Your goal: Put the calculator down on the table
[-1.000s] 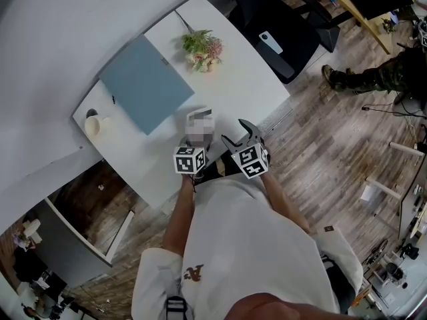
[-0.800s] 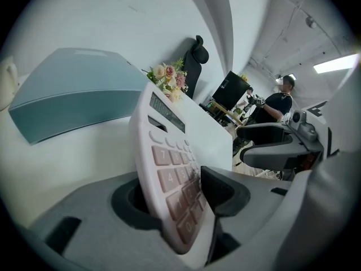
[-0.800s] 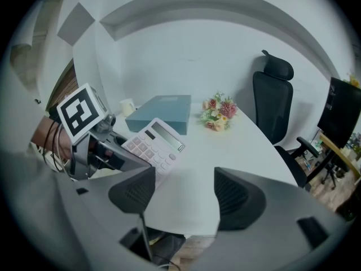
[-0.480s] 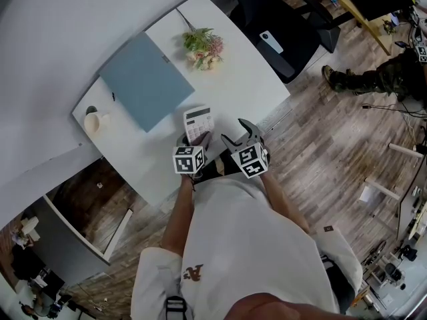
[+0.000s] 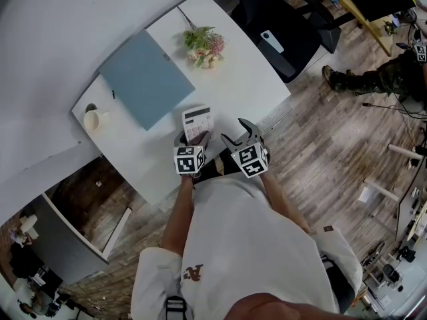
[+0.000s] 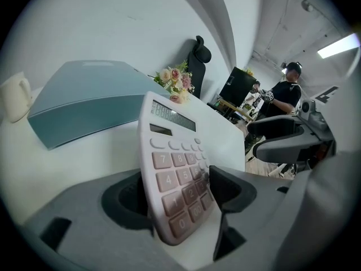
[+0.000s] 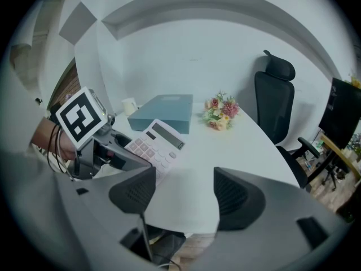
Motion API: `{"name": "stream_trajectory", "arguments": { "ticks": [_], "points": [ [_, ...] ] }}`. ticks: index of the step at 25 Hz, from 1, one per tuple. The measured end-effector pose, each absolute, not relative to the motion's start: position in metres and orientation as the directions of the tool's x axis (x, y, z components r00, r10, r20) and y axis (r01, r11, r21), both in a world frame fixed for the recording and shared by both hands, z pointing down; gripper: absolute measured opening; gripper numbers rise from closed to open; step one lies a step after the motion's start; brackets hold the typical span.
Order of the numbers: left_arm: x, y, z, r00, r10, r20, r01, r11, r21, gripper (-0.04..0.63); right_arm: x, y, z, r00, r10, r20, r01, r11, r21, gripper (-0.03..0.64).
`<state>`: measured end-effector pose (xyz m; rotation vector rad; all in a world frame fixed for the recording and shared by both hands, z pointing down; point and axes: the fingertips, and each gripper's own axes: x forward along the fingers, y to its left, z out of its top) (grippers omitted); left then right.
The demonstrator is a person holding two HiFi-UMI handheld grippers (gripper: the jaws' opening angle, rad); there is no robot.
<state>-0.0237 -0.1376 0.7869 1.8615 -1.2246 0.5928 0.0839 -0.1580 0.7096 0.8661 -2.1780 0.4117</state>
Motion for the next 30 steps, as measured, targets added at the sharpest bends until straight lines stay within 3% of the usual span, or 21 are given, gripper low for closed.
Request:
{"name": "stream_trajectory", "arguments": {
  "ticks": [14,30],
  "points": [
    [-0.035,-0.139,0.791,0.359,-0.552,0.753,-0.933,-0.19,0.305,0.386,0.079,-0.159,0.711,-0.496,-0.45,0.743,-0.685,0.728,-0.017,0.324],
    [-0.044,-0.139,0.796,0.32,-0.548,0.773,-0.947,-0.206,0.246,0.411,0.072,-0.154,0.711,-0.485,-0.45,0.75,-0.685,0.728,-0.006,0.324]
  ]
}}
